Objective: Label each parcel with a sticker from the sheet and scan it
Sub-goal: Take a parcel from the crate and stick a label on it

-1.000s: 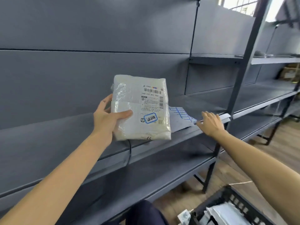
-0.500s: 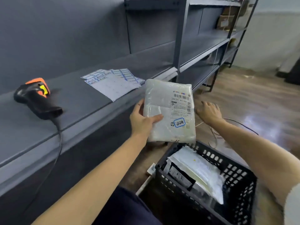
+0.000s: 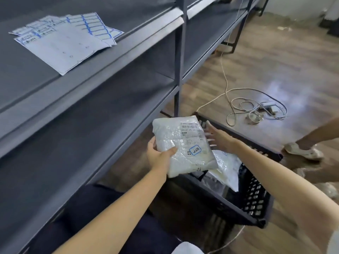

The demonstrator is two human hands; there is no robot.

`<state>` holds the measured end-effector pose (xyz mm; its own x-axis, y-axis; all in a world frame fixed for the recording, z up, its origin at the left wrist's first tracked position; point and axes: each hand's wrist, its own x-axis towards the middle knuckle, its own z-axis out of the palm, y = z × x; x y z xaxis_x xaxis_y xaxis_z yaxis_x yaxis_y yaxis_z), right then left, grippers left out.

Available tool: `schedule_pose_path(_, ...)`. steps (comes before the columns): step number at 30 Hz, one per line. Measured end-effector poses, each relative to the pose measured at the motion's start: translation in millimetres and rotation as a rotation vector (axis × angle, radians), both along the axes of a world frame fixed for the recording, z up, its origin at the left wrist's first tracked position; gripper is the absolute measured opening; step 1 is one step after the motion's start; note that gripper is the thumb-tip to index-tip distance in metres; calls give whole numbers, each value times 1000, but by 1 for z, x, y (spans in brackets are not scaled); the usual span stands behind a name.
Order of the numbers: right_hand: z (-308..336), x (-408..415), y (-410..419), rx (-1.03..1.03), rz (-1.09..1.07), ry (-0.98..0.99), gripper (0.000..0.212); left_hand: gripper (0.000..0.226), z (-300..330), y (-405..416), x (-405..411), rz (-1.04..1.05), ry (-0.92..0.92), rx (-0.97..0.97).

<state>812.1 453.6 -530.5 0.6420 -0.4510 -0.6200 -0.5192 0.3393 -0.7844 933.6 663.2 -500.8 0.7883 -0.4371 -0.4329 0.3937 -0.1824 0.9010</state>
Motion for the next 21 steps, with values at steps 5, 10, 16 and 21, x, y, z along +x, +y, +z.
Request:
schedule_pose_path(5, -22, 6, 4, 181, 239, -224, 43, 70, -25, -2, 0, -23, 35, 46)
schedule_pose_path(10, -24, 7, -26, 21, 264, -206, 48, 66, -44, 10, 17, -179, -56, 130)
schedule_pose_path(16, -42, -5, -56, -78, 208, -1, 53, 55, -50, 24, 45, -151, -184, 304)
schedule_pose_path(21, -62, 14, -40, -193, 276, 210, 51, 54, -54, 34, 50, -137, -168, 368)
